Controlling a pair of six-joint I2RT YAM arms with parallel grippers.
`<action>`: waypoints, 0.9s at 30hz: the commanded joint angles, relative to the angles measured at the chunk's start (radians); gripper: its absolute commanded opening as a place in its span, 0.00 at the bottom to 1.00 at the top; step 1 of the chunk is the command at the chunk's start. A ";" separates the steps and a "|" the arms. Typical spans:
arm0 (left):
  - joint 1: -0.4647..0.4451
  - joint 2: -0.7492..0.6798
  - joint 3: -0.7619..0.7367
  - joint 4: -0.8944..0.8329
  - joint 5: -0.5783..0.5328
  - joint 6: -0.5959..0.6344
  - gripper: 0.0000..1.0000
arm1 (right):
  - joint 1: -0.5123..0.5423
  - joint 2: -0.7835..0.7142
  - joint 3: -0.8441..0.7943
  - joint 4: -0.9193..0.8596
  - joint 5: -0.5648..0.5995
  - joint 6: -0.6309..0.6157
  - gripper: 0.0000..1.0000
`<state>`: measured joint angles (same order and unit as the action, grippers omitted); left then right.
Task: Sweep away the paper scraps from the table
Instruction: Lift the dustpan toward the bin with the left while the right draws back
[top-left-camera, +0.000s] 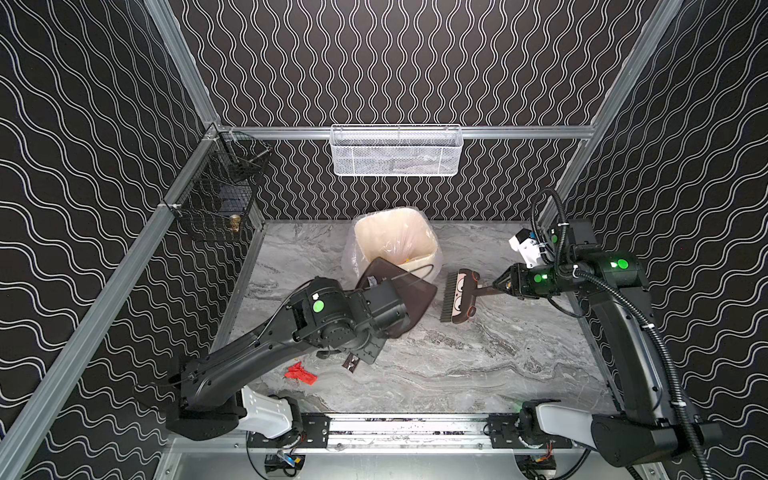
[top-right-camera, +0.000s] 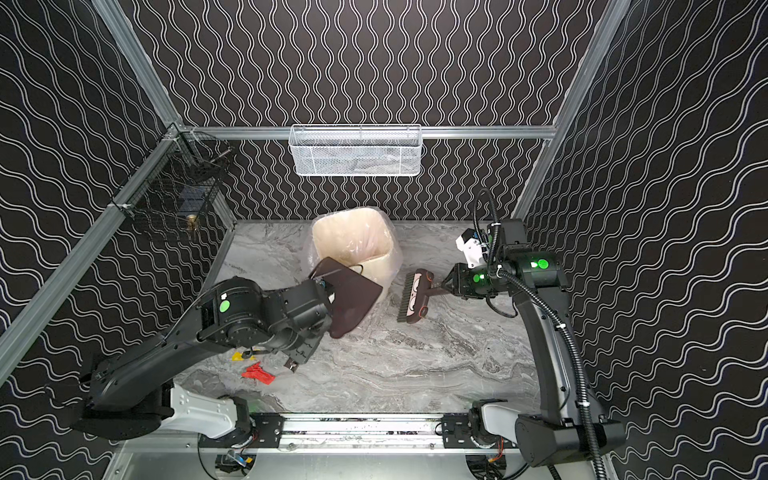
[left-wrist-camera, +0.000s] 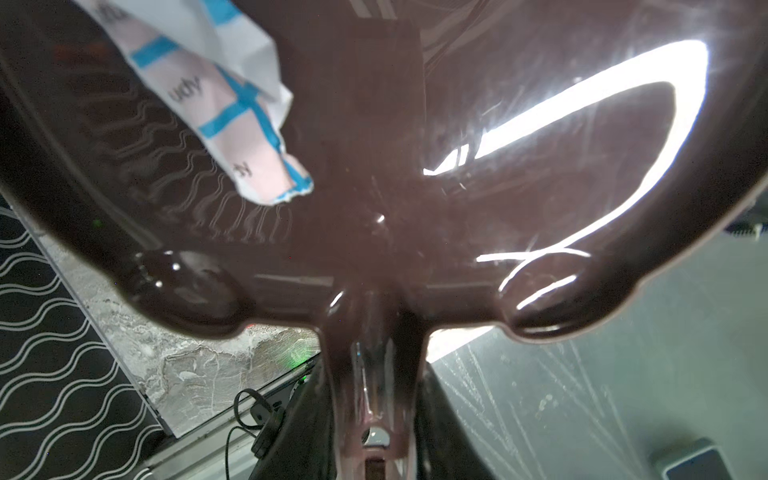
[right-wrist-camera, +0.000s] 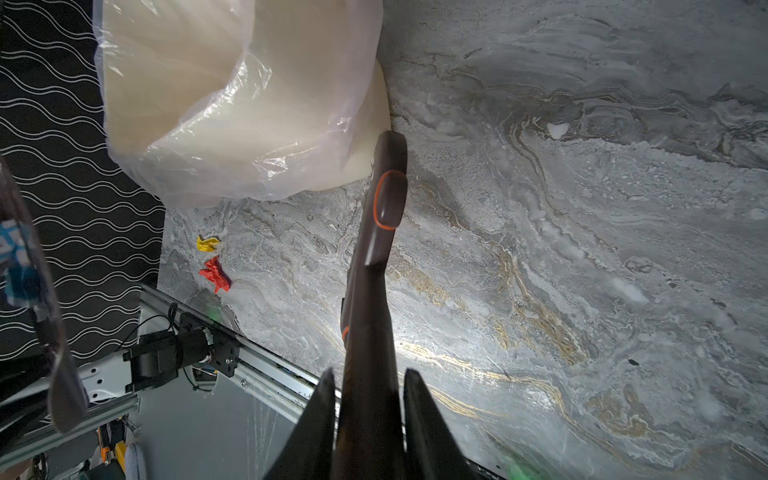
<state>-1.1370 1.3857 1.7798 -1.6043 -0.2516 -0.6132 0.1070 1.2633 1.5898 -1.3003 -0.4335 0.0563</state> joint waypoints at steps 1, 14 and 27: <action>0.079 0.005 0.034 -0.078 -0.007 0.047 0.00 | -0.001 0.011 0.021 0.023 -0.037 -0.005 0.00; 0.504 0.135 0.201 -0.077 0.080 0.374 0.00 | -0.009 0.028 0.035 -0.007 -0.049 0.009 0.00; 0.623 0.394 0.447 -0.078 -0.042 0.595 0.00 | -0.014 0.030 -0.010 -0.034 -0.036 0.009 0.00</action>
<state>-0.5175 1.7634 2.1899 -1.6043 -0.2379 -0.0971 0.0933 1.2976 1.5929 -1.3262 -0.4549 0.0643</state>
